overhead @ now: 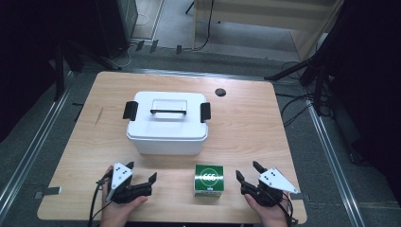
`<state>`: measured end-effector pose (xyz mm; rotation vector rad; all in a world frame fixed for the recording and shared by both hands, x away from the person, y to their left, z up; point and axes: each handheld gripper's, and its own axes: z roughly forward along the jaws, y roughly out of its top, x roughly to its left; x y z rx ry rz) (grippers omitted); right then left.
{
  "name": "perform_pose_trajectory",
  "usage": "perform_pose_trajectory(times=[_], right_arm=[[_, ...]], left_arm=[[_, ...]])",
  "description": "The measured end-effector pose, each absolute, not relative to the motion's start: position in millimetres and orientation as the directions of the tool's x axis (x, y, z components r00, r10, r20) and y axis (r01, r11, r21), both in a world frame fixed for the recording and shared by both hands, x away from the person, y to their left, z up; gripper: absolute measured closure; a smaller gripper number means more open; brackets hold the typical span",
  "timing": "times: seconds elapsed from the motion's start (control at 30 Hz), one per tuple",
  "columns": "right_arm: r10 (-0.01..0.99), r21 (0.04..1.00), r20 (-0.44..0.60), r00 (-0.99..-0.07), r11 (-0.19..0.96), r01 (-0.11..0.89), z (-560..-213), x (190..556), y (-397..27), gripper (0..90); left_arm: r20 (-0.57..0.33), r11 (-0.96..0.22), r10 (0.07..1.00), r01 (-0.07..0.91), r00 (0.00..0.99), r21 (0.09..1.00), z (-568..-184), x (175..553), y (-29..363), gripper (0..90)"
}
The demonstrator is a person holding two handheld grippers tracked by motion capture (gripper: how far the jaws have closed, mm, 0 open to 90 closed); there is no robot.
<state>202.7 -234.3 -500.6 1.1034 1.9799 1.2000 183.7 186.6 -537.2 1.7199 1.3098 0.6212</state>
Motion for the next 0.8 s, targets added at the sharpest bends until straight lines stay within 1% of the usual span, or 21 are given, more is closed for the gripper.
perform_pose_trajectory(times=[0.07,0.1,0.13,0.2,0.23,0.27,0.3,0.33,0.37,0.43,0.47,0.5,0.53,0.57,0.7,0.73,0.8], right_arm=[[0.86,0.893,-0.062,-0.507,0.275,0.357,-494,210,-234,19.7],[0.849,0.886,-0.048,-0.527,0.28,0.369,-491,215,-234,15.3],[0.838,0.877,-0.04,-0.544,0.29,0.382,-489,219,-234,13.7],[0.81,0.856,-0.038,-0.585,0.329,0.399,-481,229,-231,9.5],[0.786,0.848,-0.031,-0.618,0.348,0.401,-477,233,-231,5.7],[0.769,0.839,-0.013,-0.639,0.356,0.412,-475,237,-230,1.1],[0.745,0.827,0.003,-0.667,0.373,0.42,-470,242,-229,0.0],[0.734,0.823,0.004,-0.679,0.383,0.419,-467,244,-228,0.0],[0.716,0.819,-0.007,-0.698,0.404,0.407,-463,248,-227,0.0],[0.663,0.798,0.01,-0.748,0.445,0.405,-455,253,-225,0.0],[0.663,0.798,0.01,-0.748,0.445,0.405,-455,253,-225,0.0],[0.628,0.781,-0.057,-0.776,0.512,0.357,-447,256,-219,0.0],[0.628,0.781,-0.057,-0.776,0.512,0.357,-447,256,-219,0.0],[0.615,0.769,-0.086,-0.784,0.541,0.34,-442,260,-214,0.0],[0.606,0.768,-0.098,-0.789,0.55,0.327,-432,273,-210,0.0],[0.605,0.764,-0.11,-0.789,0.559,0.322,-429,277,-209,0.0],[0.592,0.759,-0.125,-0.796,0.574,0.308,-424,285,-209,0.1]], left_arm=[[-0.116,-0.054,0.948,0.509,0.296,0.859,-539,186,203,8.6],[-0.111,-0.052,0.952,0.51,0.285,0.859,-540,186,209,7.9],[-0.103,-0.044,0.96,0.504,0.26,0.862,-540,187,218,6.8],[-0.107,-0.011,0.973,0.508,0.203,0.861,-539,188,232,6.4],[-0.102,-0.003,0.979,0.508,0.177,0.862,-539,189,236,6.4],[-0.103,0.006,0.981,0.506,0.164,0.862,-539,189,243,6.5],[-0.097,0.006,0.983,0.509,0.153,0.861,-540,189,246,6.5],[-0.097,0.006,0.983,0.509,0.153,0.861,-540,189,246,6.5],[-0.073,-0.001,0.989,0.504,0.128,0.863,-540,190,255,6.5],[-0.071,0.01,0.992,0.499,0.103,0.866,-539,191,263,6.5],[-0.071,0.01,0.992,0.499,0.103,0.866,-539,191,263,6.5],[-0.081,0.029,0.993,0.498,0.082,0.867,-539,191,269,6.5],[-0.081,0.029,0.993,0.498,0.082,0.867,-539,191,269,6.5],[-0.084,0.045,0.995,0.497,0.055,0.867,-540,193,273,6.5],[-0.077,0.065,0.997,0.503,0.004,0.862,-542,198,283,6.5],[-0.087,0.08,0.996,0.502,-0.011,0.861,-542,199,285,6.5],[-0.075,0.09,0.996,0.489,-0.05,0.868,-542,202,287,6.5]])
